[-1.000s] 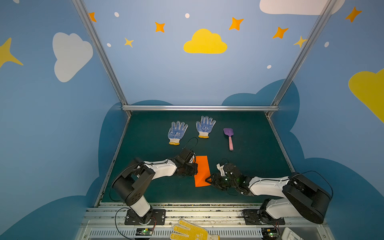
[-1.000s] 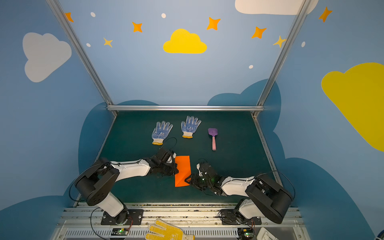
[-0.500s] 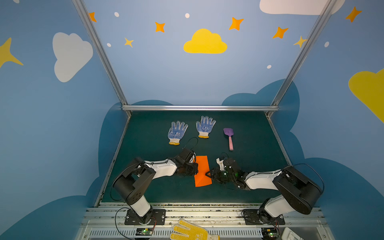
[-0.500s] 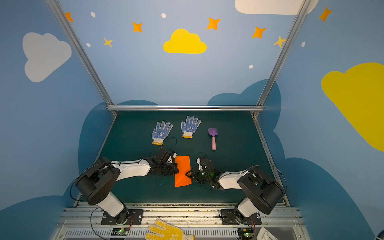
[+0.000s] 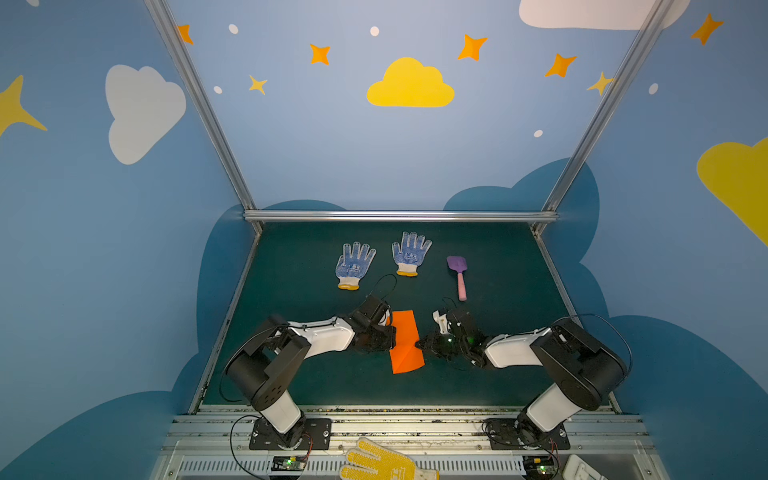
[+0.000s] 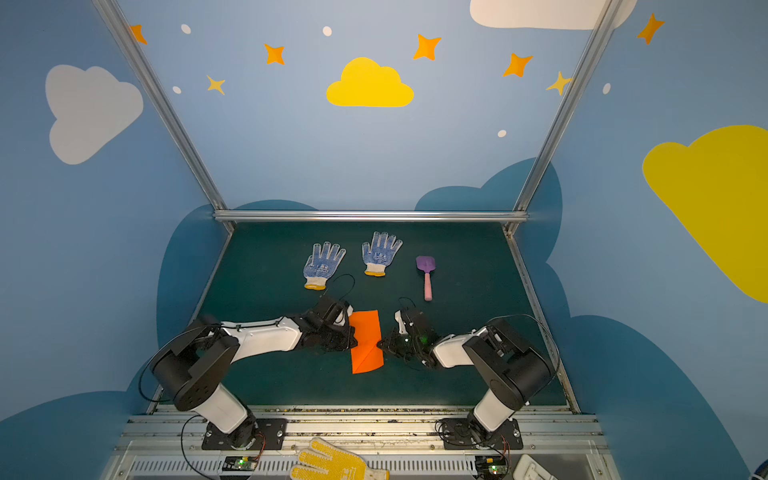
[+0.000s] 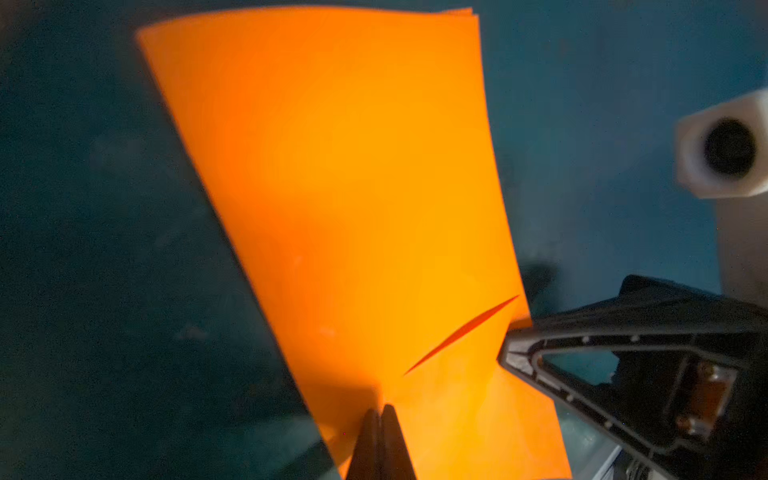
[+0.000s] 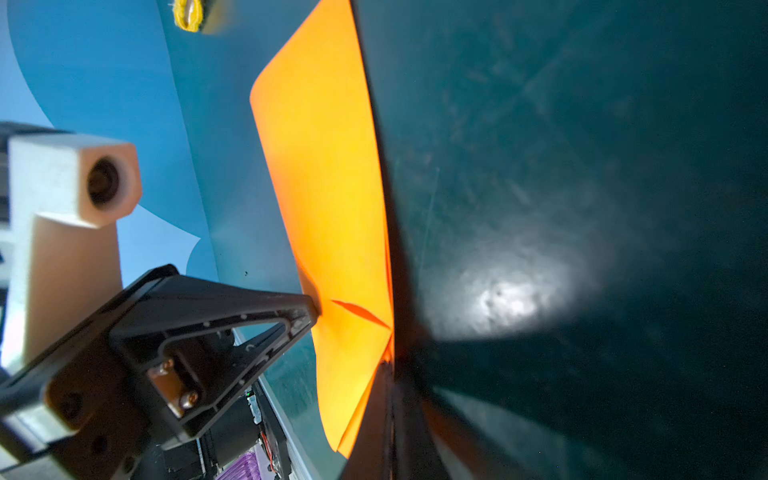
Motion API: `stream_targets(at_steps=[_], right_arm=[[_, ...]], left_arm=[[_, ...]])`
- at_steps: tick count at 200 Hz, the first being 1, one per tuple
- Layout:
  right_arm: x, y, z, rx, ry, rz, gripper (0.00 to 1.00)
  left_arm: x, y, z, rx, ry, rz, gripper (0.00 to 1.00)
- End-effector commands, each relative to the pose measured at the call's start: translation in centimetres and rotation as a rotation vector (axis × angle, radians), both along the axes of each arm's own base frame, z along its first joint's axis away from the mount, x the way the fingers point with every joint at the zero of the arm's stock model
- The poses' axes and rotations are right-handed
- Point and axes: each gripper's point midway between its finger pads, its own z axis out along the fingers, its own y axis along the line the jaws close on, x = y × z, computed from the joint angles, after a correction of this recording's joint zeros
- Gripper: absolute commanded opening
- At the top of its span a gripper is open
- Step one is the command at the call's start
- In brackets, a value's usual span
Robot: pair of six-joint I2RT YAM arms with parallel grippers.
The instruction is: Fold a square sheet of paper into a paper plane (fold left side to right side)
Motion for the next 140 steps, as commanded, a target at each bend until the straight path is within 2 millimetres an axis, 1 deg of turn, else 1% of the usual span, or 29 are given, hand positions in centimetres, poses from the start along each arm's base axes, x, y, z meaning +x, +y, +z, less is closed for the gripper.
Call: stream_targets(at_steps=[1, 14, 28, 33, 53, 68, 80, 86, 89, 97, 101, 103, 128, 140], right_arm=[[-0.1, -0.9, 0.6, -0.045, 0.023, 0.004, 0.00], [0.1, -1.5, 1.6, -0.065, 0.015, 0.003, 0.00], [0.2, -2.2, 2.8, -0.084, 0.004, 0.002, 0.00], [0.2, -2.6, 3.1, -0.097, 0.002, 0.000, 0.00], [0.4, -4.5, 4.7, -0.152, -0.014, -0.023, 0.00], [0.6, -6.2, 5.8, -0.195, -0.020, -0.046, 0.00], [0.7, -7.4, 6.8, -0.235, -0.030, -0.057, 0.00], [0.4, -8.2, 6.7, -0.264, -0.021, -0.060, 0.00], [0.9, -8.2, 7.7, -0.262, -0.042, -0.063, 0.00], [1.0, -8.8, 8.4, -0.285, -0.053, -0.066, 0.00], [1.1, -9.2, 8.6, -0.301, -0.057, -0.067, 0.00], [1.1, -9.3, 8.8, -0.307, -0.060, -0.066, 0.00], [1.2, -10.9, 10.4, -0.425, -0.093, -0.037, 0.00], [1.3, -11.9, 10.7, -0.494, -0.094, -0.028, 0.00]], left_arm=[[1.0, 0.6, 2.9, 0.030, -0.053, 0.014, 0.10], [2.1, 0.9, 4.8, 0.023, -0.096, 0.041, 0.24], [3.4, 1.7, 6.7, 0.017, -0.140, 0.081, 0.45], [3.9, 2.0, 7.5, 0.013, -0.161, 0.100, 0.50], [5.8, 3.1, 10.2, -0.008, -0.217, 0.161, 0.69], [7.3, 4.7, 11.8, 0.015, -0.273, 0.230, 0.81], [8.0, 5.6, 13.0, 0.020, -0.304, 0.263, 0.87], [8.3, 6.0, 13.5, 0.020, -0.317, 0.275, 0.89], [8.4, 6.1, 13.7, 0.020, -0.322, 0.282, 0.90], [8.8, 6.8, 14.1, 0.026, -0.333, 0.305, 0.93], [8.9, 7.0, 14.3, 0.024, -0.340, 0.314, 0.99], [8.9, 7.1, 14.4, 0.025, -0.341, 0.318, 1.00], [9.0, 8.5, 14.9, 0.030, -0.353, 0.362, 1.00], [8.8, 9.0, 15.0, 0.028, -0.358, 0.381, 1.00]])
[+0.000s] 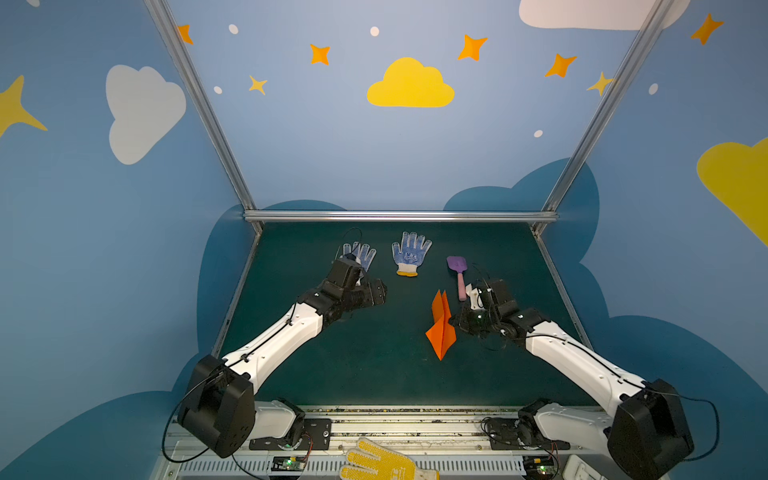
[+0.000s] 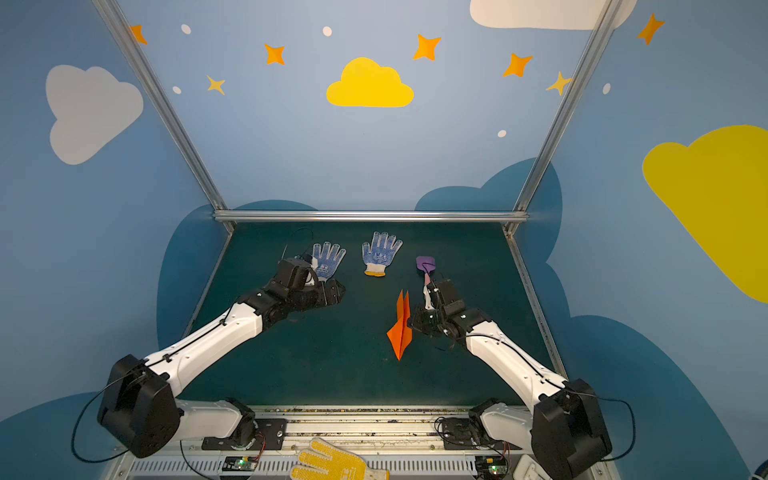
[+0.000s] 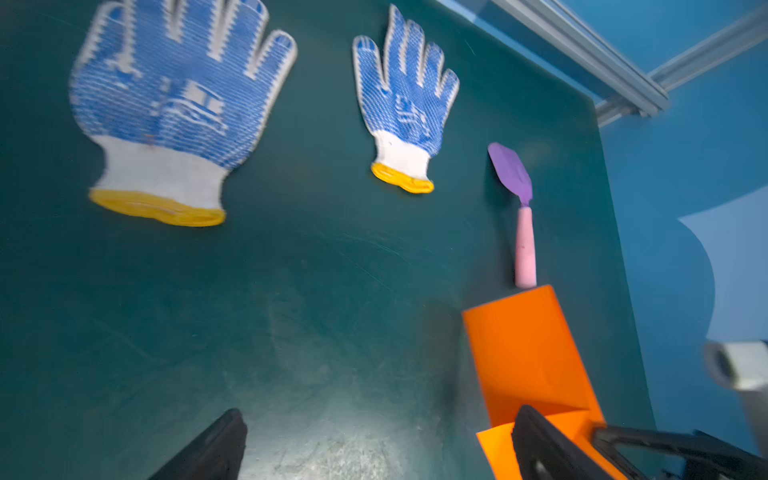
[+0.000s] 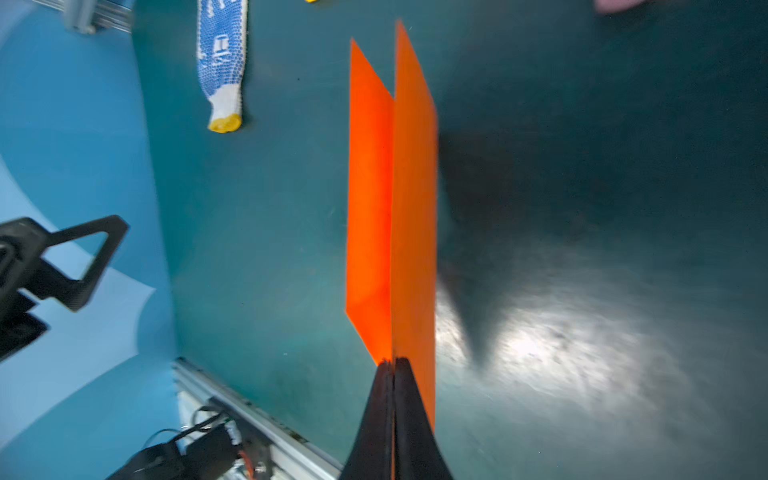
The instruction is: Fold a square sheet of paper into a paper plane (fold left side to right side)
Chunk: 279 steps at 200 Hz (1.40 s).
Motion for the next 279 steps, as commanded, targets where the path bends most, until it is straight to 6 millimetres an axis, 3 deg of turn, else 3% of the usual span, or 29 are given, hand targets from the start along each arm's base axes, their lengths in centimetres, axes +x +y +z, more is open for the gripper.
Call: stream_targets(at_steps=[1, 25, 49, 131, 144, 159, 172, 196, 227, 270, 279], right_arm=[[-1.5, -3.3, -0.4, -0.216, 0.045, 0.033, 0.00], [-1.4, -5.2, -0.5, -0.365, 0.054, 0.032, 0.00], [-1.3, -5.5, -1.1, -0.446, 0.057, 0.043, 0.00], [-2.3, 1.7, -6.6, -0.439, 0.144, 0.136, 0.00], [-2.5, 2.0, -7.1, -0.430, 0.165, 0.136, 0.27], [-2.4, 1.8, -6.9, -0.429, 0.168, 0.121, 0.45], [-2.3, 1.1, -6.5, -0.415, 0.168, 0.098, 0.52], [-1.9, -0.9, -6.0, -0.366, 0.172, 0.034, 0.54], [-1.7, -3.9, -7.1, -0.281, 0.209, -0.071, 0.54], [-1.7, -5.4, -8.4, -0.136, 0.240, -0.131, 0.57], [-2.5, -5.8, -9.4, -0.113, 0.267, -0.141, 0.57]], left_arm=[[-0.4, 1.7, 0.2, 0.024, -0.004, 0.055, 1.00], [-1.0, 2.6, 0.3, 0.007, -0.015, 0.086, 1.00], [-1.5, 3.2, 0.6, -0.001, -0.033, 0.102, 1.00], [-1.8, 3.1, 0.9, -0.047, -0.027, 0.112, 1.00], [-1.9, 2.8, 0.9, -0.063, -0.022, 0.104, 1.00], [-2.0, 2.6, 0.7, -0.071, -0.016, 0.097, 1.00], [-2.1, 2.4, 0.4, -0.075, -0.002, 0.086, 1.00], [-2.4, 2.1, -0.2, -0.077, 0.025, 0.067, 1.00], [-2.6, 2.3, -0.6, -0.059, 0.035, 0.066, 1.00], [-2.3, 2.1, -1.5, -0.054, 0.054, 0.067, 1.00], [-2.2, 1.9, -1.8, -0.048, 0.063, 0.058, 1.00]])
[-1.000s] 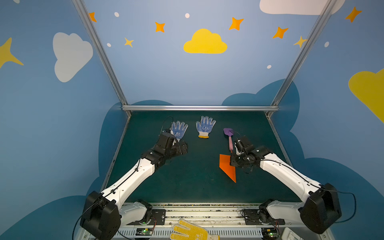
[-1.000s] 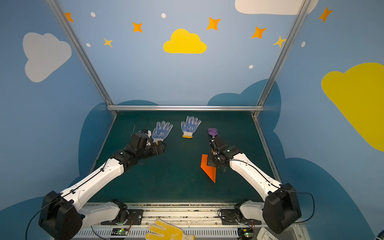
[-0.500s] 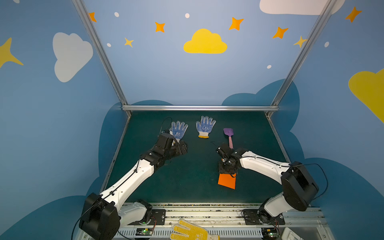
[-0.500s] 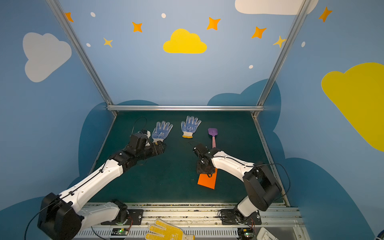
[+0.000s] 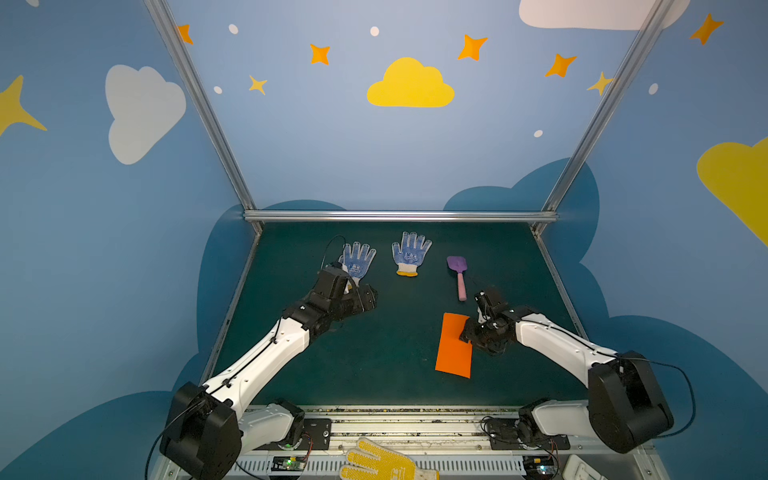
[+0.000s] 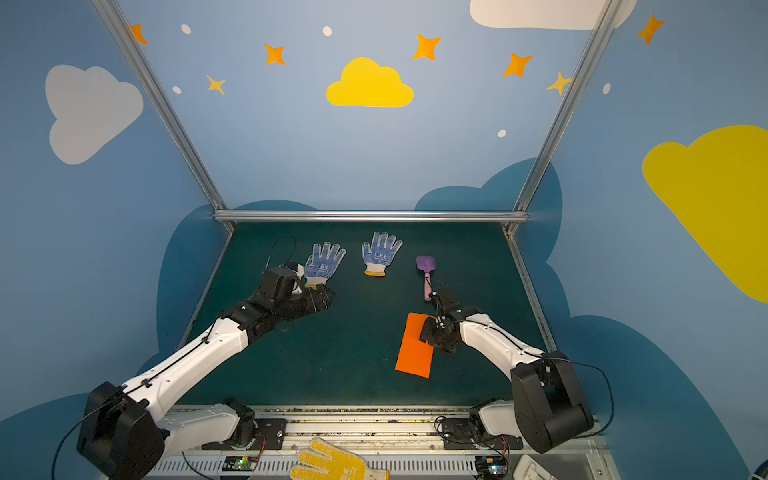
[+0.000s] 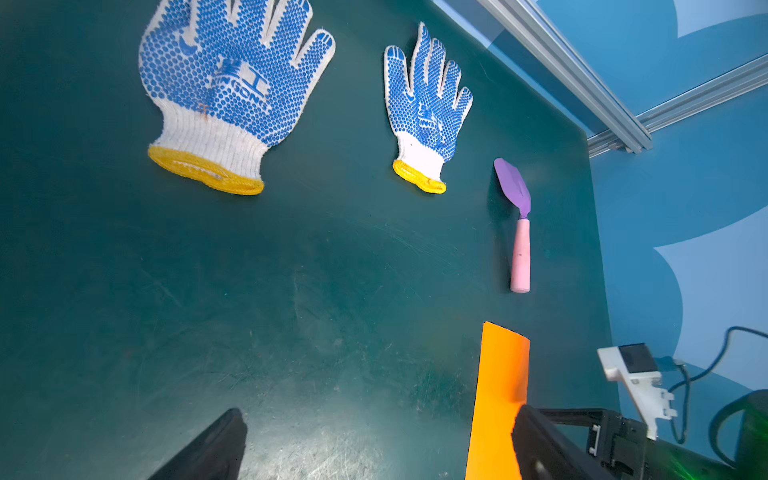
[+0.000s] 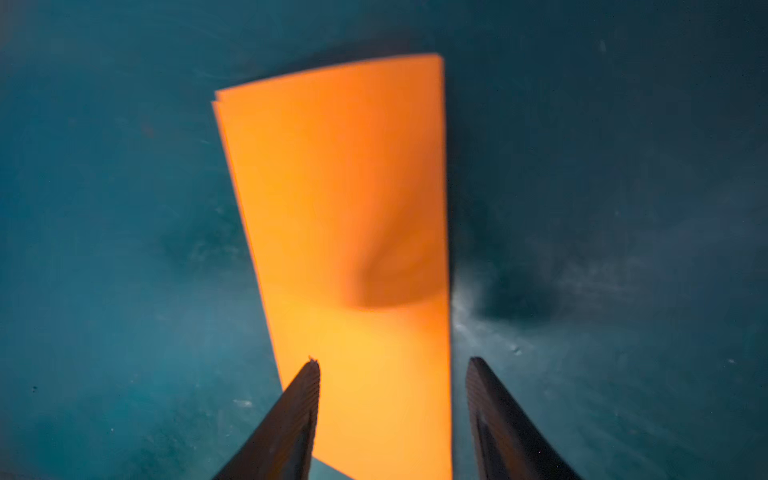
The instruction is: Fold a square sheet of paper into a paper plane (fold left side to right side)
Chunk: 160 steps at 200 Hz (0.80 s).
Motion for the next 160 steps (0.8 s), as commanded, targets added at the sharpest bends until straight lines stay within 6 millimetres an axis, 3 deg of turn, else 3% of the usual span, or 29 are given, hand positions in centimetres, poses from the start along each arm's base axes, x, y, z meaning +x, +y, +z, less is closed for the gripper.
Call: stream_targets(at_steps=[1, 60, 103, 126, 129, 160], right_arm=[[-0.2, 0.7, -0.3, 0.123, -0.007, -0.013, 0.57], [0.6, 2.5, -1.3, 0.301, -0.004, 0.003, 0.55], [1.9, 4.8, -1.4, 0.375, 0.008, 0.080, 0.36], [2.2, 6.8, -1.7, 0.381, 0.023, 0.126, 0.25], [3.0, 7.5, -1.1, 0.388, 0.003, 0.138, 0.24], [3.9, 11.3, -0.9, 0.385, -0.001, 0.222, 0.20]], left_arm=[[0.1, -0.1, -1.4, 0.020, 0.035, -0.011, 1.00], [0.2, -0.2, -3.3, 0.081, 0.087, -0.054, 1.00], [0.5, -0.2, -3.7, 0.089, 0.097, -0.049, 1.00], [0.6, -0.3, -3.8, 0.087, 0.099, -0.047, 1.00], [0.5, -0.3, -3.9, 0.087, 0.100, -0.047, 1.00], [0.4, -0.2, -4.4, 0.086, 0.117, -0.043, 1.00]])
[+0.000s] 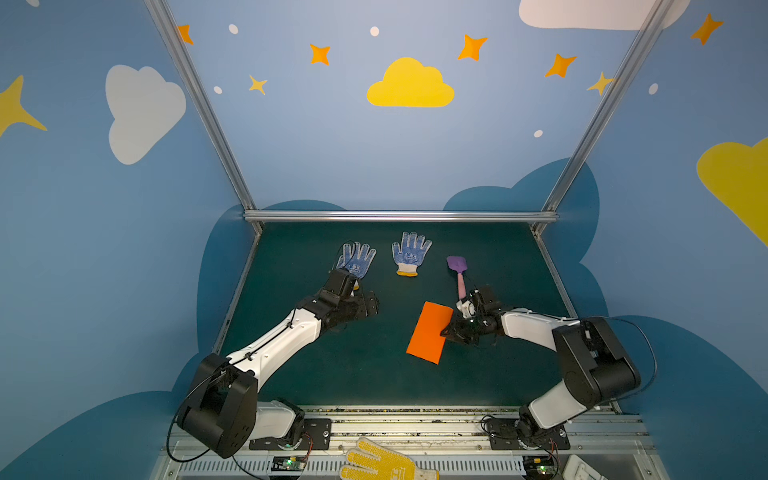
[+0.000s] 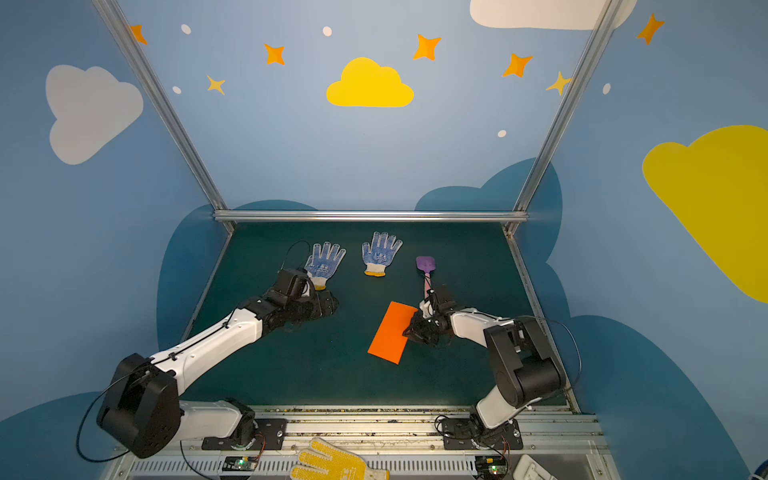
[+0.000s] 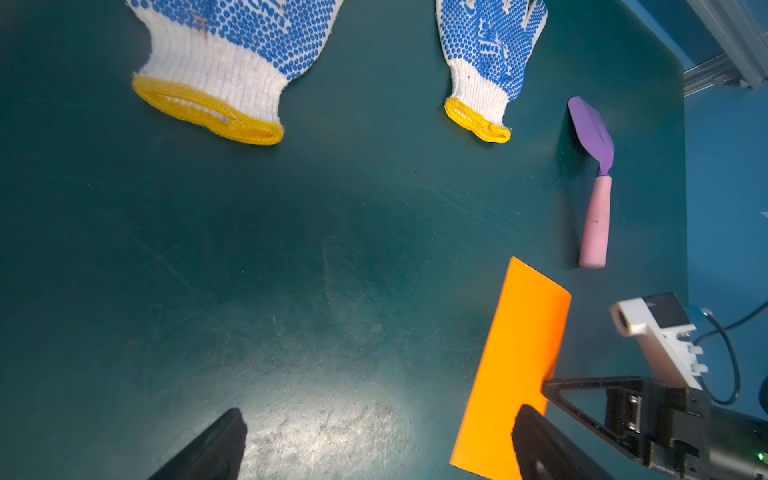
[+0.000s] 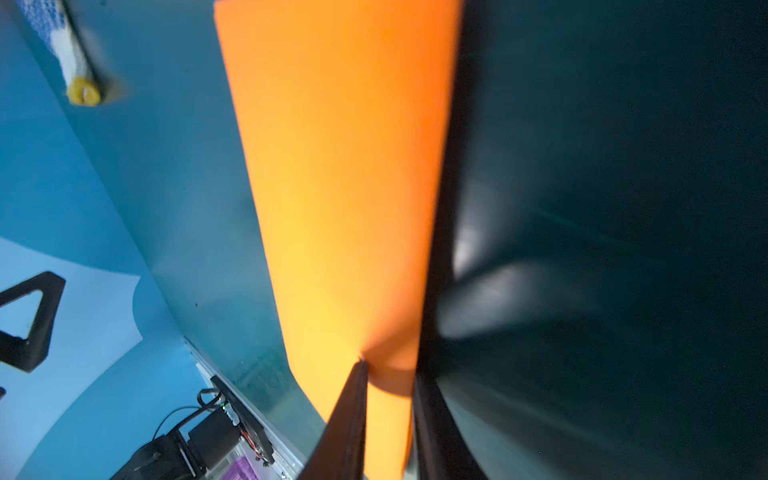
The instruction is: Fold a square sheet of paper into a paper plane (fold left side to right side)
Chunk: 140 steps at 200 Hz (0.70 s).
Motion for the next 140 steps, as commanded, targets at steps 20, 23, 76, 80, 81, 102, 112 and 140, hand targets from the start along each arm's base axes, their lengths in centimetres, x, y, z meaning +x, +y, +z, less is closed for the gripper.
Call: stream_targets(at_steps=[20, 23, 76, 80, 81, 102, 112, 140], right_arm=[[1.3, 3.9, 0.7, -0.006, -0.046, 0.108, 0.24], [1.3, 4.0, 0.7, -0.009, -0.048, 0.113, 0.26], [2.6, 2.1, 3.2, -0.042, -0.107, 0.121, 0.47], [2.9, 1.9, 3.4, -0.038, -0.109, 0.117, 0.47], [2.9, 1.9, 3.4, -0.037, -0.108, 0.117, 0.47], [4.4, 1.3, 3.2, -0.013, -0.096, 0.099, 0.47], [5.2, 1.3, 3.1, 0.007, -0.091, 0.093, 0.47], [6.7, 2.0, 2.4, 0.040, -0.061, 0.099, 0.48]], left_arm=[[0.0, -0.2, -0.3, -0.009, 0.015, -0.005, 1.00], [0.1, -0.2, -0.4, -0.009, 0.015, -0.003, 1.00], [0.5, -1.1, -2.6, -0.023, 0.063, -0.018, 1.00], [0.6, -1.2, -2.8, -0.023, 0.067, -0.019, 1.00], [0.6, -1.2, -2.8, -0.022, 0.068, -0.019, 1.00], [0.8, -2.0, -3.4, -0.046, 0.095, -0.044, 1.00], [1.0, -2.2, -3.7, -0.050, 0.104, -0.048, 1.00], [1.2, -2.6, -3.9, -0.058, 0.113, -0.052, 1.00]])
